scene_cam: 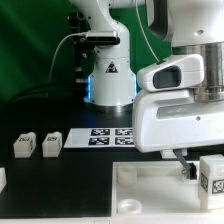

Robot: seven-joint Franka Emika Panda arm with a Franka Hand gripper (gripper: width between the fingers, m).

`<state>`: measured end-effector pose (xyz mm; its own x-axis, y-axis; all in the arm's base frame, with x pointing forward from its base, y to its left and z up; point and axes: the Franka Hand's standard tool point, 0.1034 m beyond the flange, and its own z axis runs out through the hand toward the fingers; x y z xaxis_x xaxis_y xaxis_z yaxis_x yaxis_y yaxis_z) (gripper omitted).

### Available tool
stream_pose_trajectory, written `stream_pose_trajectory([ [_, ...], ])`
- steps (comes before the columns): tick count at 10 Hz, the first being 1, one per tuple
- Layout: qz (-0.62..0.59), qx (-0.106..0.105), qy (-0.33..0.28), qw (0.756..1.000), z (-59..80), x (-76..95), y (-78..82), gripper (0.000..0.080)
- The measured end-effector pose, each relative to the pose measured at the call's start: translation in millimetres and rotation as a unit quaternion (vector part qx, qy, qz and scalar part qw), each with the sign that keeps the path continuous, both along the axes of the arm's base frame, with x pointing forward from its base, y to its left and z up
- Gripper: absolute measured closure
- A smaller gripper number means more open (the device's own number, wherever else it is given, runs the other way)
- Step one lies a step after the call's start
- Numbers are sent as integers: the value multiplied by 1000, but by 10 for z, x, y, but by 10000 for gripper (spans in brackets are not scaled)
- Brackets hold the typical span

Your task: Assemble one leg

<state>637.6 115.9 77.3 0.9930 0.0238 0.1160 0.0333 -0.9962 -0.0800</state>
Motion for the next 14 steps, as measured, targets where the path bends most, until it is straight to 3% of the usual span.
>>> stream_pose_trajectory([
  [1, -43, 7, 4, 999, 0, -1, 8, 372],
  [2, -89, 13, 8, 996, -1, 0, -8, 507],
  [4, -204, 26, 18, 978, 3, 2, -36, 507],
  [5, -313, 45, 31, 948, 0, -14, -62, 507],
  [6, -425, 69, 51, 901, -6, -43, -84, 507],
  [8, -547, 95, 94, 826, -3, -78, -71, 507],
  [11, -664, 89, 128, 731, 34, -97, 70, 505],
  [12, -673, 84, 132, 723, 20, -124, 90, 505],
  [13, -656, 84, 130, 738, 14, -127, 81, 505],
  [14, -646, 84, 130, 748, 13, -128, 86, 430],
])
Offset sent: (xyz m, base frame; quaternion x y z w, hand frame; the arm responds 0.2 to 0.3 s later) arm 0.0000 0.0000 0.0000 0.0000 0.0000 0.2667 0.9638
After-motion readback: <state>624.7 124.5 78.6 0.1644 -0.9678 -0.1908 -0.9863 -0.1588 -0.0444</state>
